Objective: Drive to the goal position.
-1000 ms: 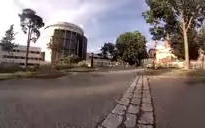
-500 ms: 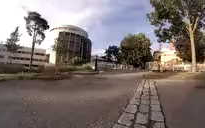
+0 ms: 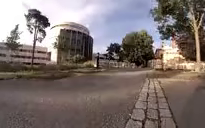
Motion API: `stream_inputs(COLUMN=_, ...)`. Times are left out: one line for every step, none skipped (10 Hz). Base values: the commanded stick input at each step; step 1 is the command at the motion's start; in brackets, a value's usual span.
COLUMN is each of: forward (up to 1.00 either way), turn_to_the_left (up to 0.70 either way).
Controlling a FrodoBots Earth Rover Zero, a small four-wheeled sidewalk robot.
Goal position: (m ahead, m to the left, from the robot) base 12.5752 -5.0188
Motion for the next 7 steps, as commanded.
stream_inputs(forward=0.45, turn_to_the_left=0.00)
stream_inputs(forward=0.45, turn_to_the_left=0.00)
stream_inputs(forward=0.45, turn_to_the_left=0.00)
stream_inputs(forward=0.45, turn_to_the_left=0.00)
stream_inputs(forward=0.45, turn_to_the_left=-0.03)
stream_inputs(forward=0.45, turn_to_the_left=-0.22)
stream_inputs(forward=0.45, turn_to_the_left=-0.27)
